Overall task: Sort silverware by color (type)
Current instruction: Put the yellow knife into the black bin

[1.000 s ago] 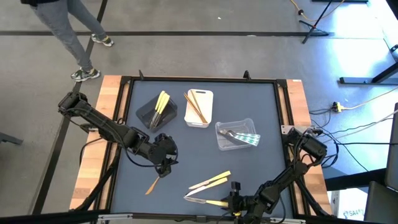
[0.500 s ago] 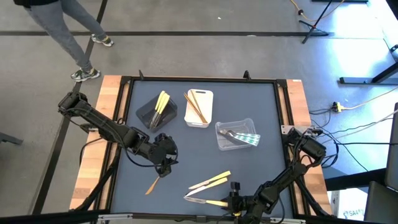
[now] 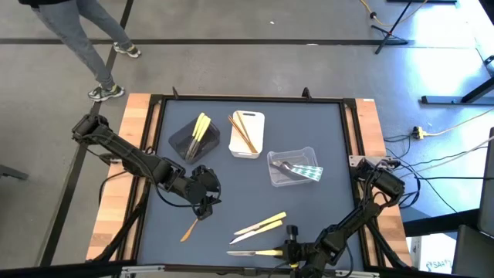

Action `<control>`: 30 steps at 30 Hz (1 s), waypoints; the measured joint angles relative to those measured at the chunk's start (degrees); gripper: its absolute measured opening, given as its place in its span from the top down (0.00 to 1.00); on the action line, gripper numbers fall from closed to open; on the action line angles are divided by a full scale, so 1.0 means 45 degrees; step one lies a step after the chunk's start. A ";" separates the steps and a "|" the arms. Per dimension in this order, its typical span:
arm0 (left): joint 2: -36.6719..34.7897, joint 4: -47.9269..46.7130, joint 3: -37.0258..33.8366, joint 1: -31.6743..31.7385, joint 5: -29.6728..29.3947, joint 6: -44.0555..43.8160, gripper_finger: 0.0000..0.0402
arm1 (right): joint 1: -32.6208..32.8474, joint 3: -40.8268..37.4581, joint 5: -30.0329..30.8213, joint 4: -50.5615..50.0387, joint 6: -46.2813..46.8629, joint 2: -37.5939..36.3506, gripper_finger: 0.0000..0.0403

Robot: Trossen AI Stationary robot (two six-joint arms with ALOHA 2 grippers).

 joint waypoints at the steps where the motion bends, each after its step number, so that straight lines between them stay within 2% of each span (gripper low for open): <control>1: 0.0000 0.0000 0.0000 0.0000 0.0000 0.0000 0.54 | 0.0000 0.0000 0.0000 0.0000 0.0000 0.0000 0.87; 17: 0.0000 0.0000 0.0000 0.0000 0.0005 0.0005 0.54 | -0.0010 0.0057 0.0138 0.0000 -0.0009 -0.0005 0.85; 30: 0.0000 0.0063 0.0000 0.0000 0.0005 0.0010 0.54 | -0.0114 0.0842 0.0102 -0.0491 -0.1003 0.0010 0.86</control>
